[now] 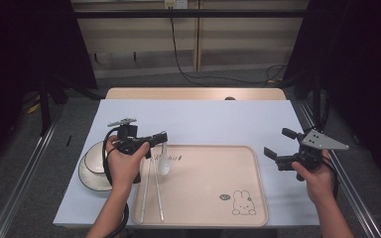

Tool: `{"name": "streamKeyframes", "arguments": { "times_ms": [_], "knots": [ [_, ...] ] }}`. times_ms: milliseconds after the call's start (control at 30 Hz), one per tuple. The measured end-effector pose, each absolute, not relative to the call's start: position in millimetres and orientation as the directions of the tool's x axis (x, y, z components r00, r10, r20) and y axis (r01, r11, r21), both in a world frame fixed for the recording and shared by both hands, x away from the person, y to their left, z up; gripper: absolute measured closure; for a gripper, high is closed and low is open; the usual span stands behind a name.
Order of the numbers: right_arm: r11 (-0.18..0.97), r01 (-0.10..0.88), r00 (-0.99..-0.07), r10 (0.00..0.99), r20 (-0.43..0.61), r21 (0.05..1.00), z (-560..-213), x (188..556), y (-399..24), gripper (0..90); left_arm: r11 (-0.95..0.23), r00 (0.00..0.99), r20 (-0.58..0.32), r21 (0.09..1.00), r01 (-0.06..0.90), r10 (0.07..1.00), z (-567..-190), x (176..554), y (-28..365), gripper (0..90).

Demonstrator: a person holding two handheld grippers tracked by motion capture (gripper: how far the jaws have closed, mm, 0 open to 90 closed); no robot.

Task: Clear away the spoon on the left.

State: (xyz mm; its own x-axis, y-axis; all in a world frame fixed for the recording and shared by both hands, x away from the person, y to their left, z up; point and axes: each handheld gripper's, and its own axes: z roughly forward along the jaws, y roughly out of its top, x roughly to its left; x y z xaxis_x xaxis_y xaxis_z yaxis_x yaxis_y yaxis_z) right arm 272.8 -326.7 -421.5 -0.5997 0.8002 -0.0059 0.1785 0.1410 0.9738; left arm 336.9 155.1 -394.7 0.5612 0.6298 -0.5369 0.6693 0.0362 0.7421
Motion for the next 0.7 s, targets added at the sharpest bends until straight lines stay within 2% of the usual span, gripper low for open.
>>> {"name": "streamKeyframes", "arguments": {
  "times_ms": [700],
  "knots": [
    [0.137, 0.170, -0.598, 0.801, -0.009, 0.976, -420.5, 272.1, -325.2, 1.1, 0.006, 0.541, -0.563, 0.696, 0.718, 0.625, -419.2, 331.0, 144.6, 86.0]
  ]
}}
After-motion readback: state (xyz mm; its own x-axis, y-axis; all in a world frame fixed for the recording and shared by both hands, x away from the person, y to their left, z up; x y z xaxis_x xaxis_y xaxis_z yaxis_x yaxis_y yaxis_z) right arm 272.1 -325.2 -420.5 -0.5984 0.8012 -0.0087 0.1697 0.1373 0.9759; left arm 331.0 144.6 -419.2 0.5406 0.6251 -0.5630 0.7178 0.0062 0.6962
